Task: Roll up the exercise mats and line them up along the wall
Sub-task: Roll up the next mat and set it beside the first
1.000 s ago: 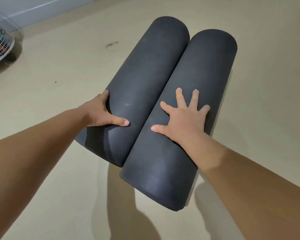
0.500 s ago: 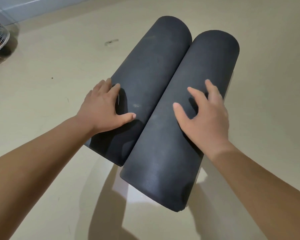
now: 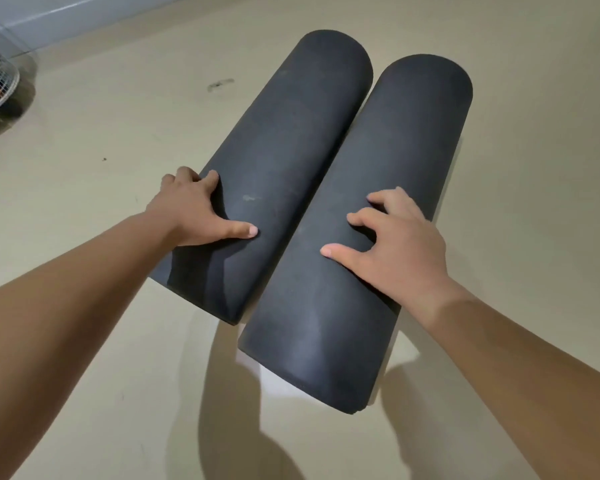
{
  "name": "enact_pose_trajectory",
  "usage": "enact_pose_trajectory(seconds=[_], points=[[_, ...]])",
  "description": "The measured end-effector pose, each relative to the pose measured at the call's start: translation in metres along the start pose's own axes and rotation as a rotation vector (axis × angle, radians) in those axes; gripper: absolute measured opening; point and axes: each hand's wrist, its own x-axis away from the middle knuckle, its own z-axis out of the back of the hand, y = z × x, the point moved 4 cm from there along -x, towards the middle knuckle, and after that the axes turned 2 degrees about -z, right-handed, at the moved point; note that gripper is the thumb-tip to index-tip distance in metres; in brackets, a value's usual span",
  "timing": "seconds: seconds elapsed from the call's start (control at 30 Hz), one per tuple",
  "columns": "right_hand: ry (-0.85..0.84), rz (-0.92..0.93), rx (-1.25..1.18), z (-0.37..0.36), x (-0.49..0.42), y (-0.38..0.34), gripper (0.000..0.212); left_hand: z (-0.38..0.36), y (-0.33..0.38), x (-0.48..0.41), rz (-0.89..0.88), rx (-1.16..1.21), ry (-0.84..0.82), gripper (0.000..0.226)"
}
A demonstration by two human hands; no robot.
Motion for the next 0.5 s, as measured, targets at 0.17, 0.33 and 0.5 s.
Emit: enact_pose_trajectory(seconds=[0.17,0.33,0.5], points=[[-0.268,0.129,0.046,-0.005,-0.016,-0.032,0.064,-0.001,-0.029,-0.002,0.044,0.307,0.011,0.109],[-0.317,0.16,0.031,-0.016,-0.023,-0.037,0.067,-0.01,-0.036,-0.005,0.01,0.382,0.043,0.096],[-0.374,0.18,0.121,-0.02,-0.023,-0.036,0.067,-0.006,-0.03,0.002,0.008,0.278,0.124,0.098]])
